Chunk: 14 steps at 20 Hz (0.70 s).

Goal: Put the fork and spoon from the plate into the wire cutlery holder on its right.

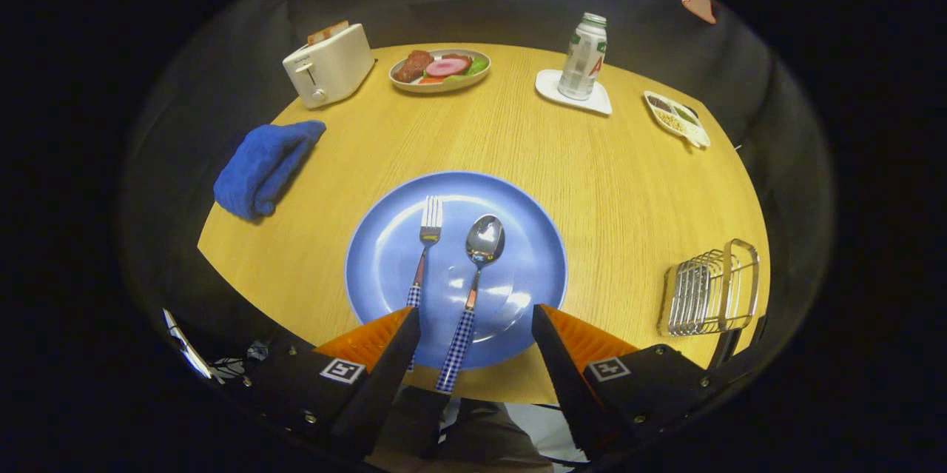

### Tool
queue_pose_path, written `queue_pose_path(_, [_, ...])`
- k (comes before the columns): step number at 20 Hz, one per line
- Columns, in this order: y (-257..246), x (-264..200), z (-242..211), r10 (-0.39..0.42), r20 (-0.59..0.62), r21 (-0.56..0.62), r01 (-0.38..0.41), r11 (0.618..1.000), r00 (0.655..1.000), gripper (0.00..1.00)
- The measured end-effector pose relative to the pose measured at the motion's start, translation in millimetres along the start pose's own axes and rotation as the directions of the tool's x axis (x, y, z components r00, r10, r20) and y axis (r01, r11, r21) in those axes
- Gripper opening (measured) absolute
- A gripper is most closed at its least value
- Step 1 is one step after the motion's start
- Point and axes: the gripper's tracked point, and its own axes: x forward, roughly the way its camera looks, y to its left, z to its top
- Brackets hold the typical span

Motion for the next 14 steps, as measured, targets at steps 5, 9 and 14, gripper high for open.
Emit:
queue_pose_path(5, [4,13,-12,0.011,-0.085,0.008,-0.01,1.0,0.996,0.89])
queue_pose_path(9, [3,20,-24,-0.002,-0.169,-0.004,0.001,1.0,0.986,0.72])
queue_pose_path(14, [4,28,-29,0.002,-0.263,0.0,-0.002,1.0,0.965,0.23])
